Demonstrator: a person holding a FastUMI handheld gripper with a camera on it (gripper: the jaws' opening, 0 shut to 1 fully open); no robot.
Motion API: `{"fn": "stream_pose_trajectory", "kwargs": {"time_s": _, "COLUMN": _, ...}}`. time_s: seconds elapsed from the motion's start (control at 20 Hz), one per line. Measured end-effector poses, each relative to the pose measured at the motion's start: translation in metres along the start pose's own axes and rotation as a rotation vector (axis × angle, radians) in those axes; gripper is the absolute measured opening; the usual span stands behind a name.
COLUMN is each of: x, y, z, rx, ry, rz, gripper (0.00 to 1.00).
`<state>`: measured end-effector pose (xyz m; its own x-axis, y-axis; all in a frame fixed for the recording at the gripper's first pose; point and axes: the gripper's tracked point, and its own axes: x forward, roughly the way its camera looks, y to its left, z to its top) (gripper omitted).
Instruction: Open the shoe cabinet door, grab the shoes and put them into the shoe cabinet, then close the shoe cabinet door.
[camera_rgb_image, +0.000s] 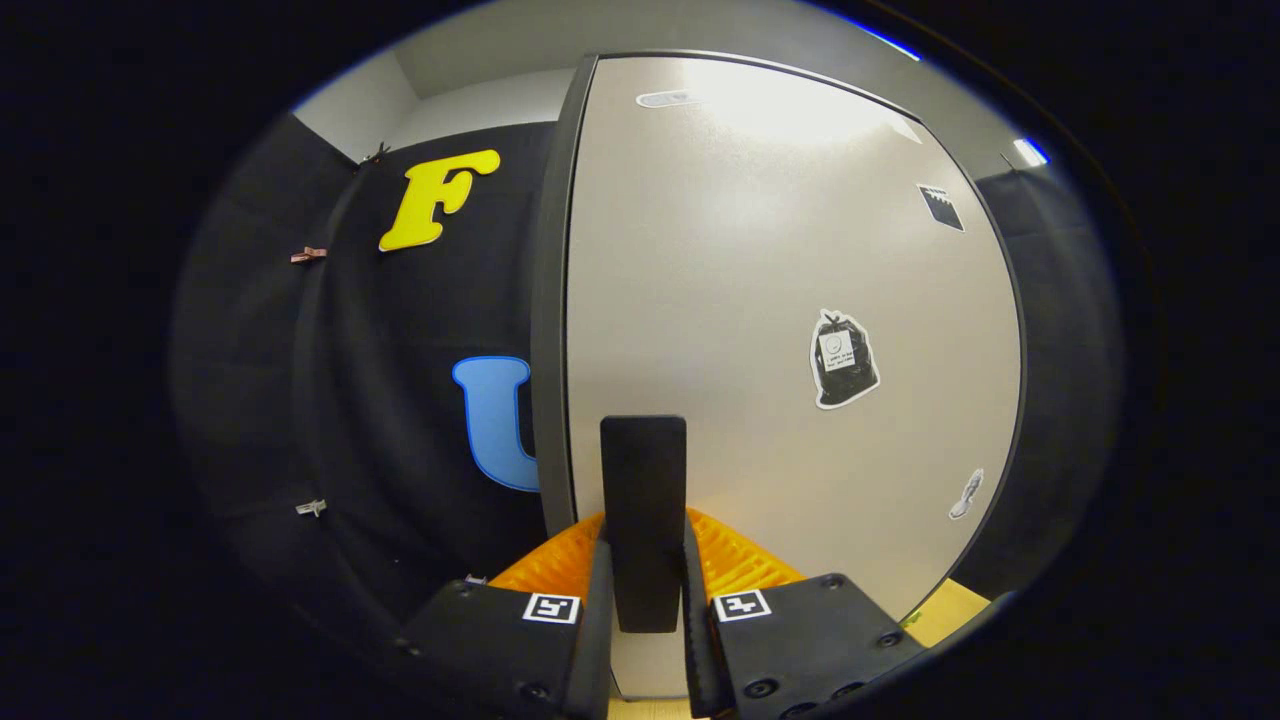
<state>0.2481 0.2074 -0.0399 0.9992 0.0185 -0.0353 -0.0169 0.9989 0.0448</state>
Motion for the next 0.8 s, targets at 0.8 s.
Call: {"fn": "stream_pose_trajectory", "kwargs": {"time_s": 0.8, "x": -0.078, "y": -0.003, "z": 0.018, "rx": -0.005, "ry": -0.004, "rz": 0.141, "gripper": 0.27}}
